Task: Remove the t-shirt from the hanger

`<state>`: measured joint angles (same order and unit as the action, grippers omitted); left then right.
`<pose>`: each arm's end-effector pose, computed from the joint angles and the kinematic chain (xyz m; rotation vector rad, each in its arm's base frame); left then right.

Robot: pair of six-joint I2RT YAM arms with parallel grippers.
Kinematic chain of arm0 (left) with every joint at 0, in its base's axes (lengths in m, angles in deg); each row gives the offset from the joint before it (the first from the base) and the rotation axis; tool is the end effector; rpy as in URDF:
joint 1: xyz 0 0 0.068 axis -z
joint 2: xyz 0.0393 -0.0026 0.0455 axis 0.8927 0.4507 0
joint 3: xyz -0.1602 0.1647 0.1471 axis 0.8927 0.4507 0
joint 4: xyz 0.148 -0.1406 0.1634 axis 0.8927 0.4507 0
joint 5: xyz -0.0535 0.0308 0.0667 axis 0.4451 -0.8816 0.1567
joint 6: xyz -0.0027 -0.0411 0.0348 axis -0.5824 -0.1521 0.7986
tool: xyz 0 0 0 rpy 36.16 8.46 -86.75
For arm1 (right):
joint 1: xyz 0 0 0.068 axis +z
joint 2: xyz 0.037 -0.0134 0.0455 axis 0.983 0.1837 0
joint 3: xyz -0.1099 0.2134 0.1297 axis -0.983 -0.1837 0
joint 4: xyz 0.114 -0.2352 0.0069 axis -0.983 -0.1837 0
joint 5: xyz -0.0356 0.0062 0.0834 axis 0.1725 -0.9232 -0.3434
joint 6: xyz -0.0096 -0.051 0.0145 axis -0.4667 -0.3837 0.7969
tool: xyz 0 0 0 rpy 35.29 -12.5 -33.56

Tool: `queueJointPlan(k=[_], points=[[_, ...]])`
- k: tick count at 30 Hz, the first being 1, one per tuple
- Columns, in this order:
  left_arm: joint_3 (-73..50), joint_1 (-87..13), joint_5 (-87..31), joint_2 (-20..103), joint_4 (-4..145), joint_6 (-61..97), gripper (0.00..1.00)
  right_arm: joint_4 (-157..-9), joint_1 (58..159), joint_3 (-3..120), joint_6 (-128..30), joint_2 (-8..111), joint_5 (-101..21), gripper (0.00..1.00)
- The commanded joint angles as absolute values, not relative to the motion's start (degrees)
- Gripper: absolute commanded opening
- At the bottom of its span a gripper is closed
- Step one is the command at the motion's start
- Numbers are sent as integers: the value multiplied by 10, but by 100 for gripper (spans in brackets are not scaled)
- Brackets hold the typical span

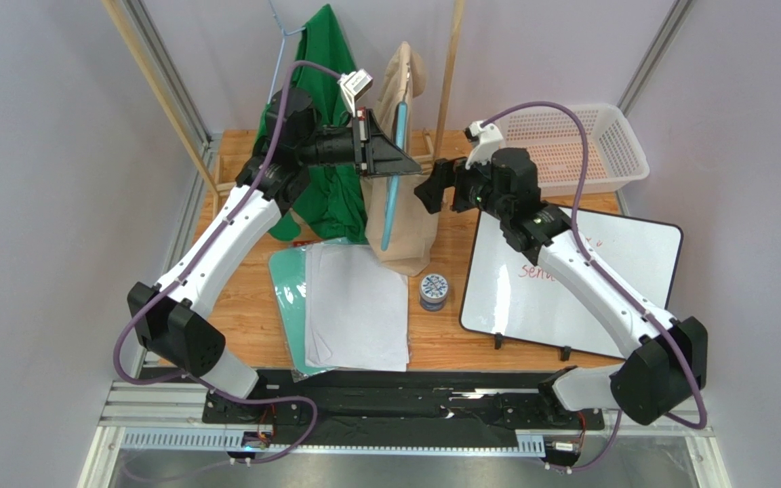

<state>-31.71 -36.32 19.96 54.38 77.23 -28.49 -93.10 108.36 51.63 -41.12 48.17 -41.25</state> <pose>0.2954 -0.1829 0.4527 0.4128 1.9066 -1.8251 0.2748 0.1587 0.3567 -0.3580 1.9346 0.6602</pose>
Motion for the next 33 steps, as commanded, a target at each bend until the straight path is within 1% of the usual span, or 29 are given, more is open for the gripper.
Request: queueJointPlan(k=[1,4,6,8,10,14,16,22,25,27,28,29,30,31,33], points=[[-344,-366,222,523,751,-257,0,-909,1071,516,-449,426,-461,98],[-324,-366,222,508,740,-265,0,-913,1068,558,-470,437,-490,94],[-319,-366,222,497,743,-263,0,-935,1066,610,-476,454,-494,83],[-308,-366,224,489,745,-262,0,-928,1060,629,-476,463,-508,76],[-291,-366,223,476,736,-265,0,-910,1053,653,-465,476,-536,75],[-282,-366,226,468,733,-264,0,-867,1052,688,-441,503,-589,80],[-279,-366,228,469,728,-266,0,-854,1052,718,-434,527,-615,80],[-269,-365,244,473,694,-283,0,-832,1052,759,-411,568,-635,79],[-268,-365,249,473,695,-284,0,-826,1052,770,-403,580,-638,77],[-267,-365,252,473,693,-287,0,-826,1052,780,-398,590,-636,73],[-266,-365,253,473,693,-287,0,-826,1052,780,-394,591,-627,70],[-265,-364,255,473,694,-287,0,-808,1051,779,-391,590,-618,60],[-261,-364,254,472,695,-287,0,-803,1052,775,-389,590,-609,54],[-258,-364,257,470,696,-286,0,-804,1052,775,-383,590,-586,34],[-247,-364,259,464,697,-283,0,-807,1052,781,-379,594,-564,18]])
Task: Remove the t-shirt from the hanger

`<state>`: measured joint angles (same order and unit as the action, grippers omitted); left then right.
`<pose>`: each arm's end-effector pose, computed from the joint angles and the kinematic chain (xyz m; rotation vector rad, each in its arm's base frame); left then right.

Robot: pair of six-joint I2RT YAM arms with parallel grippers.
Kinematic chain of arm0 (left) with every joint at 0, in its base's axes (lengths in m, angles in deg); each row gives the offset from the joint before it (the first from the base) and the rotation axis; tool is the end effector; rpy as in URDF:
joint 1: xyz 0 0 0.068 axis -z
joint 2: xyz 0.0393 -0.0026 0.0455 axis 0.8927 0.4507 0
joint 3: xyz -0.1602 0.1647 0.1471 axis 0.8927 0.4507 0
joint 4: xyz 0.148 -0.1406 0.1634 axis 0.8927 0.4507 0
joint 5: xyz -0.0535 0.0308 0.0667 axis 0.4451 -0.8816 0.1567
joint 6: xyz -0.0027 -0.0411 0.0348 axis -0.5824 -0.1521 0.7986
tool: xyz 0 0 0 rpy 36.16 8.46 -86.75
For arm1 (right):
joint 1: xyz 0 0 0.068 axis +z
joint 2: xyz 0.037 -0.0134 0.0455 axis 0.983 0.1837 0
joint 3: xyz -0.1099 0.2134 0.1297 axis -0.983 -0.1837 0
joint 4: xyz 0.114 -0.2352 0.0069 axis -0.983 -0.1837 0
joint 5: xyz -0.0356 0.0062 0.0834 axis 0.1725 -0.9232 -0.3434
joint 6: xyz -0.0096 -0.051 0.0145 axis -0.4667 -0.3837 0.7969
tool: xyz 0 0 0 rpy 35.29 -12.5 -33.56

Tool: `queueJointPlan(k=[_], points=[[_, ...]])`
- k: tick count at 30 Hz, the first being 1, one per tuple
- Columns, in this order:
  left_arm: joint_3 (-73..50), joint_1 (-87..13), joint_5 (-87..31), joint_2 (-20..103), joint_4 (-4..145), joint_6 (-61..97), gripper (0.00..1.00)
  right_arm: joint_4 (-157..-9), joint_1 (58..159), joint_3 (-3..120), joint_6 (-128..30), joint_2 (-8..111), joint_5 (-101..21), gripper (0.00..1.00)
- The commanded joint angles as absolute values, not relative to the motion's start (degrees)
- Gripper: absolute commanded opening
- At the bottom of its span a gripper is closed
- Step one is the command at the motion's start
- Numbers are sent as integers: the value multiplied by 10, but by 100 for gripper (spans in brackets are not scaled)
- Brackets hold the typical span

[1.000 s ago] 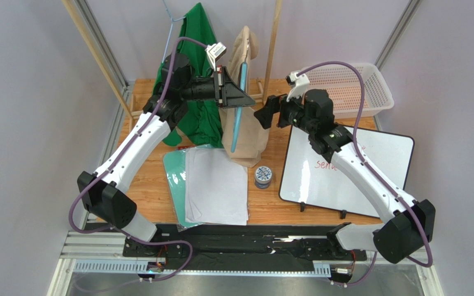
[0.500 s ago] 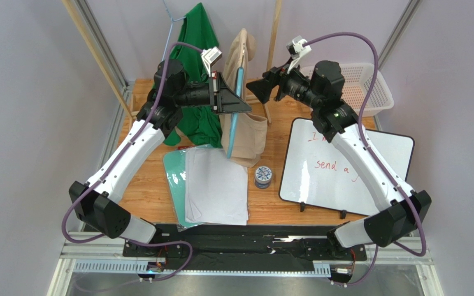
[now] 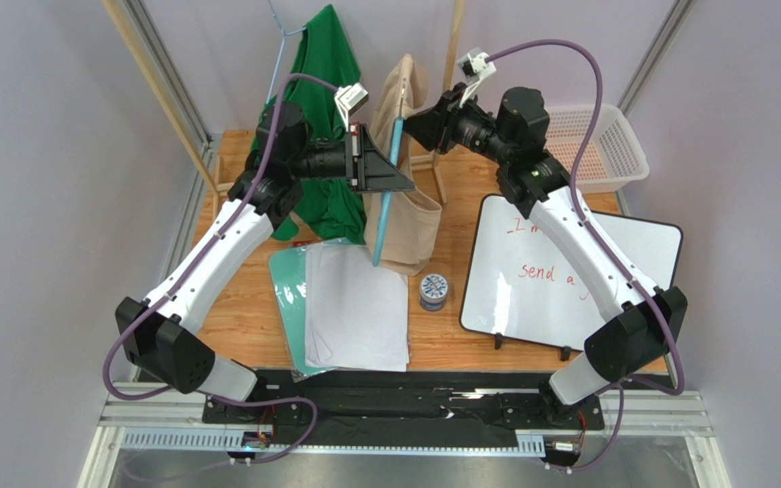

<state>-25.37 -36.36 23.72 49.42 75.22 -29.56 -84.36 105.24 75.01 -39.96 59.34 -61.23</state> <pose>0.2744 -0.1734 0.4462 0.4697 1.9129 -1.8776 0.3166 0.1727 0.4545 -0.5595 1.5362 0.9576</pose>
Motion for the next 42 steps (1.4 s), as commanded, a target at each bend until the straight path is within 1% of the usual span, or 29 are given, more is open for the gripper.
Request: queueJointPlan(k=[1,4,9,11,17,20,23,26,29,31,34,36,38,42], points=[[-243,-364,258,462,698,-281,0,-812,1052,785,-378,596,-537,8],[-228,-364,259,453,700,-275,0,-850,1052,811,-376,611,-476,0],[-212,-364,264,442,705,-269,0,-902,1043,874,-371,653,-412,0],[-208,-364,266,434,707,-266,0,-921,1035,926,-374,687,-385,0],[-201,-364,275,406,721,-248,0,-981,1006,1062,-375,788,-379,0],[-203,-364,276,391,737,-234,0,-1000,999,1091,-375,814,-385,0],[-215,-364,271,383,772,-213,0,-1000,998,1085,-369,826,-401,0],[-243,-364,246,374,817,-183,0,-969,998,1057,-362,826,-432,0],[-270,-364,228,360,850,-154,0,-975,999,1067,-369,840,-455,0],[-297,-364,181,346,919,-123,0,-988,998,1067,-369,840,-487,0],[-320,-364,93,334,990,-76,0,-986,1002,1036,-371,824,-537,0],[-320,-364,55,332,1001,-66,0,-991,1002,1013,-380,813,-538,0],[-317,-364,45,332,1004,-65,0,-977,1008,967,-381,797,-538,0],[-310,-364,41,339,1001,-69,0,-997,1016,949,-396,807,-532,0]])
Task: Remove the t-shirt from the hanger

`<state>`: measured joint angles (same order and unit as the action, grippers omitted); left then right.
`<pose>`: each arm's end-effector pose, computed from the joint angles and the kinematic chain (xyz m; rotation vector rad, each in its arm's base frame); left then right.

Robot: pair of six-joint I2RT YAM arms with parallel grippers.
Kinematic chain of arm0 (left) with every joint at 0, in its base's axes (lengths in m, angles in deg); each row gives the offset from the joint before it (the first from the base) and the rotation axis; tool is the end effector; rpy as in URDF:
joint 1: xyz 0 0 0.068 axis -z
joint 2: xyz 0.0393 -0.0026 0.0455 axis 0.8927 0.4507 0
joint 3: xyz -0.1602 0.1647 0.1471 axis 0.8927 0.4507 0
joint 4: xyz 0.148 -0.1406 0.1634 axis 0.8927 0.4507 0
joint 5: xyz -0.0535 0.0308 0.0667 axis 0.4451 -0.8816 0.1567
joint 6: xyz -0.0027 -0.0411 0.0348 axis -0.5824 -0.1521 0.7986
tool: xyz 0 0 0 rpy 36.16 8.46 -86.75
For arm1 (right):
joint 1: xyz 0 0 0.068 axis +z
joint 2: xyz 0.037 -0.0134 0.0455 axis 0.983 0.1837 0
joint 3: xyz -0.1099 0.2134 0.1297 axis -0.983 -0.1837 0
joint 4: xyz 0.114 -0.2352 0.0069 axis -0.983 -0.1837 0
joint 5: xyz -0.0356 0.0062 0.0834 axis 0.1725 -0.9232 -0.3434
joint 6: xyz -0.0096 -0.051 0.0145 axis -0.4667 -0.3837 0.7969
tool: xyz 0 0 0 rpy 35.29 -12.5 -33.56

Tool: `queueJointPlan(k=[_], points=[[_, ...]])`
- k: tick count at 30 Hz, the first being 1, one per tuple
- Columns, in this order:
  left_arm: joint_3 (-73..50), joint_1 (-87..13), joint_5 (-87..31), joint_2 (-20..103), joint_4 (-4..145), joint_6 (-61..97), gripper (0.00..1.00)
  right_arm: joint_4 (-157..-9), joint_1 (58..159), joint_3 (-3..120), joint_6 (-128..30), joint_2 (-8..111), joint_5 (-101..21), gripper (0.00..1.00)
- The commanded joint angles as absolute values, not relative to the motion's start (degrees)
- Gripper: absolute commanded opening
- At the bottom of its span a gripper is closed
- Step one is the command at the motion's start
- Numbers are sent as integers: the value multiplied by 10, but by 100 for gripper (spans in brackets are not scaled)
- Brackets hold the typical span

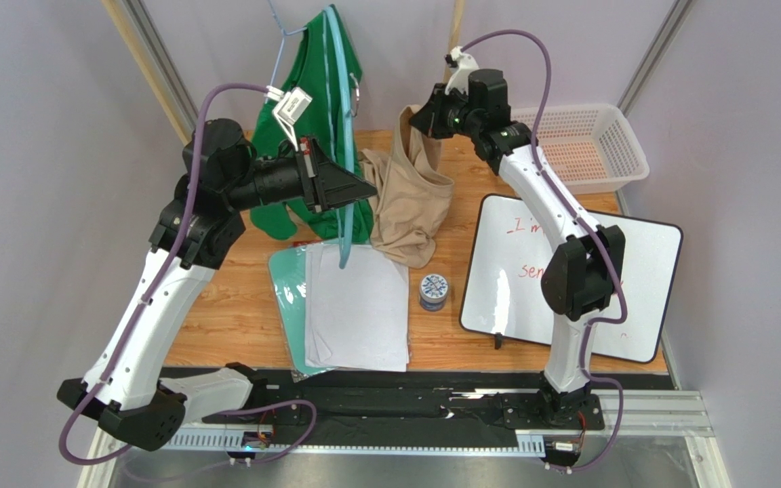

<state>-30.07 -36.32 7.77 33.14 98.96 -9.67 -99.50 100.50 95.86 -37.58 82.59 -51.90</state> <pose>0.1825 -0.1202 0.5042 0.4701 1.7703 -1.4598 0.4303 0.1790 0.3927 -0.3000 1.8909 0.7909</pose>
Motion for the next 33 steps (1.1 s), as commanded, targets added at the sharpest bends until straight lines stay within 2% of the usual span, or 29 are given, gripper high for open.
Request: queueJointPlan(k=[1,3,4,5,6,7,8,10,12,14,15,17,22,25,29,33], points=[[-307,-364,39,339,996,-72,0,-1007,1023,954,-399,812,-529,0],[-292,-364,32,339,983,-89,0,-1061,1031,984,-413,841,-511,1],[-280,-364,32,339,961,-99,0,-1107,1038,1000,-418,853,-502,5],[-274,-364,32,342,948,-109,0,-1131,1041,1027,-418,862,-494,12],[-270,-364,33,350,920,-138,0,-1151,1043,1035,-418,872,-468,28],[-266,-364,38,356,907,-151,0,-1172,1042,1035,-409,869,-456,37],[-266,-364,45,364,897,-168,0,-1175,1041,1016,-407,863,-446,54],[-267,-364,41,380,877,-201,0,-1171,1042,992,-404,832,-429,66],[-268,-364,16,388,871,-215,0,-1174,1041,963,-401,803,-422,74],[-269,-364,-6,394,867,-230,0,-1186,1041,946,-392,783,-407,78],[-270,-364,-10,402,858,-235,0,-1191,1042,937,-385,774,-388,84],[-269,-364,-15,409,848,-254,0,-1213,1041,916,-378,750,-367,86],[-258,-358,-9,437,796,-293,0,-1188,1042,786,-365,668,-336,100],[-264,-347,-30,452,794,-303,0,-1148,1048,717,-360,592,-376,100],[-264,-332,-104,459,794,-324,0,-1079,1063,566,-355,479,-448,100],[-258,-309,-173,466,796,-367,0,-1013,1082,484,-358,344,-523,97]])
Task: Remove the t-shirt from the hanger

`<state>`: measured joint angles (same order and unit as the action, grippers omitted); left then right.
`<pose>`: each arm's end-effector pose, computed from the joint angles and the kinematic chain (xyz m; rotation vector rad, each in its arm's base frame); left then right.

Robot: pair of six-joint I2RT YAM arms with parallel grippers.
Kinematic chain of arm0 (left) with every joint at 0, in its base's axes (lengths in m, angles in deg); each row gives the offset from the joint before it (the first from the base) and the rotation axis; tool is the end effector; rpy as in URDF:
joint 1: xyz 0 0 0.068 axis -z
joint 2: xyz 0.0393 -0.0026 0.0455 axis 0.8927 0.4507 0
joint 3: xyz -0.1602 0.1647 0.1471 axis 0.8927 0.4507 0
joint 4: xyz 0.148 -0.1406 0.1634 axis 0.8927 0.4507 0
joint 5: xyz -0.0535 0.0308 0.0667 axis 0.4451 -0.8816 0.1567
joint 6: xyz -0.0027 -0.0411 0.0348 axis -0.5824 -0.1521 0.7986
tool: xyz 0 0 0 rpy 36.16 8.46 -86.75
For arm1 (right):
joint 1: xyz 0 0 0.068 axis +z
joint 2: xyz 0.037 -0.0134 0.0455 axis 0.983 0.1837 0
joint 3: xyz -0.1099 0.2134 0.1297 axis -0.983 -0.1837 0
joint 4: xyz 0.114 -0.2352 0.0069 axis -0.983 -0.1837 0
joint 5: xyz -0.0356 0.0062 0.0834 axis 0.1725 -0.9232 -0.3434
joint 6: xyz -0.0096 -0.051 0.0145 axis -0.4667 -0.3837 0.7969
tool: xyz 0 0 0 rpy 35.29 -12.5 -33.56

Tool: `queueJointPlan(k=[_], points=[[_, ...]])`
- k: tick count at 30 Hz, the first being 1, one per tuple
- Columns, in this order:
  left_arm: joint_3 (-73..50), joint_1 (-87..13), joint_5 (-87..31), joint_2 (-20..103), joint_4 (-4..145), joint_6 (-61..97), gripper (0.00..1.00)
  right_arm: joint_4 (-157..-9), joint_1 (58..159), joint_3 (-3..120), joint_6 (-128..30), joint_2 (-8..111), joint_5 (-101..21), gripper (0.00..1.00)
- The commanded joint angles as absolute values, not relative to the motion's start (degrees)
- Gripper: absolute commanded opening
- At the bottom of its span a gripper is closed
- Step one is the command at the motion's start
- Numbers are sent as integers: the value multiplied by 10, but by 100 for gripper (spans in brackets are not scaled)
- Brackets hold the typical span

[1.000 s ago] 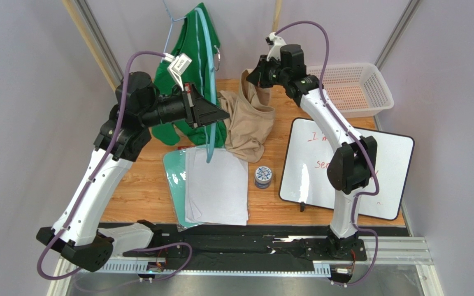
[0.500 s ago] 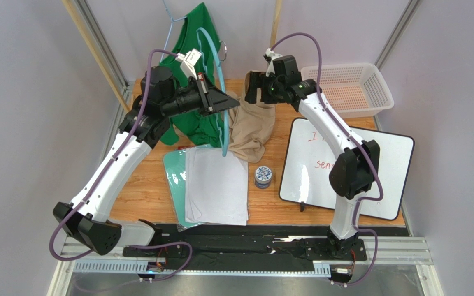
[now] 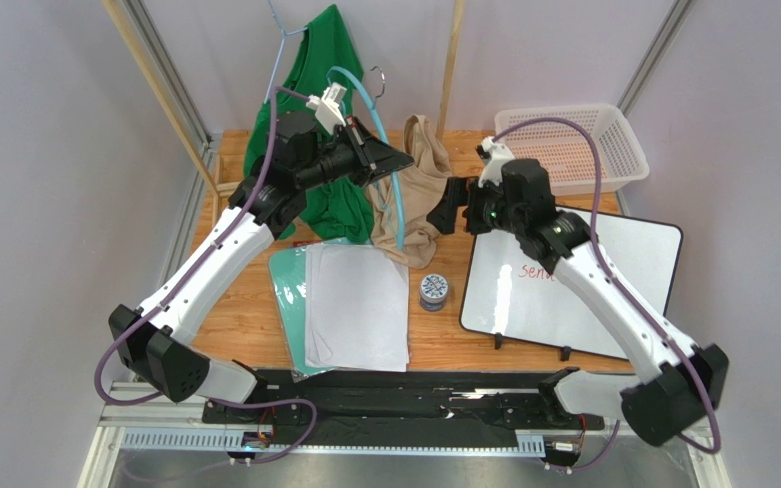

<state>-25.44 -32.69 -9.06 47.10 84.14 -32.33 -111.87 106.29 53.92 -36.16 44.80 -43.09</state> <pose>0.2696 -0.1777 0.4427 -0.1190 1.9478 -1.5380 0.2534 0.1362 0.3553 -0.2592 2.1947 0.6710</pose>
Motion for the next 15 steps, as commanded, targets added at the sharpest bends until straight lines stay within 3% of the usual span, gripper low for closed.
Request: queueJointPlan(k=[1,8,15], points=[[-255,-304,-181,469,796,-390,0,-1005,1089,476,-368,327,-531,96],[-265,-271,-236,487,791,-441,0,-977,1170,443,-425,251,-495,79],[-225,-263,-227,467,754,-477,0,-972,1187,446,-476,282,-465,62]])
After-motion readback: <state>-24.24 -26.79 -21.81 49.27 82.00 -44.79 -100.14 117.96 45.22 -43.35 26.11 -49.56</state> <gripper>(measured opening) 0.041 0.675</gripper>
